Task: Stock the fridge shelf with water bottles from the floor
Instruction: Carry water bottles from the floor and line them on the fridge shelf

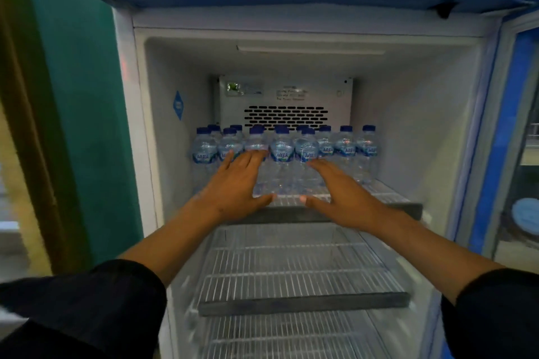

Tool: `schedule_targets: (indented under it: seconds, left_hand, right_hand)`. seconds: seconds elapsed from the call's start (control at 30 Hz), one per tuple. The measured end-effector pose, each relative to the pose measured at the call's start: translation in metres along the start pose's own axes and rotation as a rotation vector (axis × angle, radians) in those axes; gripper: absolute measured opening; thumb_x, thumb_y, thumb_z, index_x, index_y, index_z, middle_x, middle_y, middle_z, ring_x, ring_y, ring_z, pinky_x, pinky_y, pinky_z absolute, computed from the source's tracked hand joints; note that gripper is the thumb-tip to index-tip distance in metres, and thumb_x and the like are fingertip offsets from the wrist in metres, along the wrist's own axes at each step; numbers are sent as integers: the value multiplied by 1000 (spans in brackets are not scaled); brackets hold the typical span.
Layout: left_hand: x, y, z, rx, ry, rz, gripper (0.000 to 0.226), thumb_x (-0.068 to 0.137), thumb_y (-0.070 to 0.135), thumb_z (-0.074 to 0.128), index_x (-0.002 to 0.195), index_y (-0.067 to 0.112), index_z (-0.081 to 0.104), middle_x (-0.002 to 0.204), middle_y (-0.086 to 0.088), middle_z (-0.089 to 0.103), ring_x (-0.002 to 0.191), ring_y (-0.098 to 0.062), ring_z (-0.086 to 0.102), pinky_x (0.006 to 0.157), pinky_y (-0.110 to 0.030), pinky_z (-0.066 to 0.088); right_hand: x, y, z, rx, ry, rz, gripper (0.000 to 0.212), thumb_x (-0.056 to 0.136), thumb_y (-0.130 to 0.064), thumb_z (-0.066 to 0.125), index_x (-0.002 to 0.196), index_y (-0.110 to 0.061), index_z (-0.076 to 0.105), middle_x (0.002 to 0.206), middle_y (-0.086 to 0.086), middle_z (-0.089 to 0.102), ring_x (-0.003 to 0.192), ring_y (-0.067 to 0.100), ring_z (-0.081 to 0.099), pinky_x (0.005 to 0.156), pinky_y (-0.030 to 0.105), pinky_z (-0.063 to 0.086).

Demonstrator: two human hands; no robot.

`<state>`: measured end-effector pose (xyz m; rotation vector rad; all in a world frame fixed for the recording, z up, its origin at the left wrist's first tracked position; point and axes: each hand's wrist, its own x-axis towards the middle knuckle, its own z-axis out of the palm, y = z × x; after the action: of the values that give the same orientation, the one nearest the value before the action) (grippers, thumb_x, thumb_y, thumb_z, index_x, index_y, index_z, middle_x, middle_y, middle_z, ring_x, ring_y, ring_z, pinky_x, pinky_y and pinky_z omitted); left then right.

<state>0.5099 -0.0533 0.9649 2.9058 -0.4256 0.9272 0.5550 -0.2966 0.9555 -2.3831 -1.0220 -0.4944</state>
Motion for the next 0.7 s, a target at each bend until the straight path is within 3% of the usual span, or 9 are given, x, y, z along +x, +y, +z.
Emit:
schedule_targets:
  seconds: [0.23, 0.33, 0.43, 0.5, 0.6, 0.7]
  left_hand:
    - [-168, 24, 15, -194, 13, -294, 85, 85, 56, 61, 150, 13, 27, 151, -7, 37, 139, -23, 34, 118, -44, 20]
    - [-277, 40, 26, -174, -94, -470, 81, 85, 57, 59, 148, 17, 28, 150, -4, 39, 139, -21, 35, 120, -43, 14]
    - [-396, 60, 32, -149, -219, -709, 83, 84, 63, 54, 149, 21, 24, 151, 0, 38, 142, -16, 28, 122, -42, 8]
    - [-473, 75, 31, -135, -302, -873, 84, 85, 64, 51, 151, 25, 18, 155, 3, 31, 145, -13, 21, 121, -38, 1]
    - [-568, 98, 18, -134, -321, -1087, 84, 84, 67, 51, 151, 27, 19, 155, 2, 31, 144, -13, 23, 121, -40, 10]
    - [-645, 123, 3, -110, -327, -1304, 85, 83, 68, 53, 149, 21, 27, 151, -1, 39, 140, -17, 33, 119, -38, 20]
  right_hand:
    - [-74, -57, 82, 148, -55, -151, 78, 83, -69, 44, 147, -29, 27, 156, -8, 22, 143, 7, 19, 113, 24, 20]
    - [-121, -92, 145, 263, -212, -182, 75, 84, -60, 50, 146, -23, 32, 155, -4, 25, 142, 10, 24, 114, 24, 21]
    - [-169, -125, 206, 350, -361, -205, 77, 82, -62, 50, 146, -24, 32, 153, -10, 26, 138, 3, 25, 109, 12, 16]
    - [-202, -147, 243, 394, -475, -225, 78, 82, -65, 45, 147, -24, 31, 154, -9, 25, 139, 4, 25, 111, 16, 21]
    - [-245, -174, 291, 444, -652, -254, 76, 82, -64, 47, 147, -28, 29, 156, -7, 24, 142, 11, 23, 113, 34, 30]
    - [-279, -196, 332, 418, -802, -316, 73, 87, -60, 49, 148, -28, 26, 156, -8, 22, 141, 10, 25, 111, 25, 26]
